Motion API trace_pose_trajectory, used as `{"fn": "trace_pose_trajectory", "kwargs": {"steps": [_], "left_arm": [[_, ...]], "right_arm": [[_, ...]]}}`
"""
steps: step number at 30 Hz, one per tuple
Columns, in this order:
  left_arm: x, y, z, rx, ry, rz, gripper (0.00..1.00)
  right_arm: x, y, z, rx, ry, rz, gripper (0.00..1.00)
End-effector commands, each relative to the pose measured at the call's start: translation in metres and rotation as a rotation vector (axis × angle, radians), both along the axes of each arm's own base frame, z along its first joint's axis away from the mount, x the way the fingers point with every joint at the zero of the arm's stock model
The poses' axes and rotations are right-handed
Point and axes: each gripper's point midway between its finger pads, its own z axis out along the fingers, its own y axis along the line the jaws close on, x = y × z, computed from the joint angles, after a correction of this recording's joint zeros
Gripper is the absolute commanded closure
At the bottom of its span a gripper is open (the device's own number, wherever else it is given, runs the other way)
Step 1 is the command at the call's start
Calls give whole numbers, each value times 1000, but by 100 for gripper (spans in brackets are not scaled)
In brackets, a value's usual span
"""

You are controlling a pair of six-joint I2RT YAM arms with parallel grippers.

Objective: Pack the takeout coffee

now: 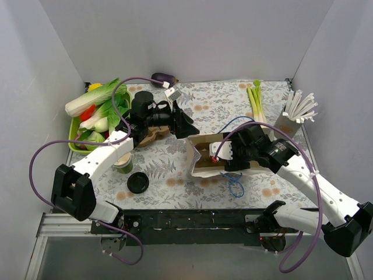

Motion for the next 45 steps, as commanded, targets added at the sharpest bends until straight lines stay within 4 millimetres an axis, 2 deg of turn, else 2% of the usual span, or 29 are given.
{"fn": "trace_pose_trajectory", "kwargs": {"steps": [1,9,15,23,32,39,41,45], "left_arm": [[1,2,5,-2,-40,-5,23],[4,3,1,15,-44,4,23],[6,3,-3,18,-35,5,23],[10,2,-6,21,-27,10,23],[21,5,-5,33,-21,55,19],[26,10,-6,66,-14,81,18],[30,14,-3,71,-4,94,17],[35,27,-2,79,2,112,16]], "right_arm": [[10,15,9,59,-73,70,99],[10,14,-6,40,-40,90,99],[13,8,-10,34,-20,84,99],[5,11,-19,54,87,122,99],[12,16,-21,41,162,129,99],[26,14,-22,22,255,123,99],[24,13,-24,19,299,131,99],[38,12,-19,60,368,96,99]]}}
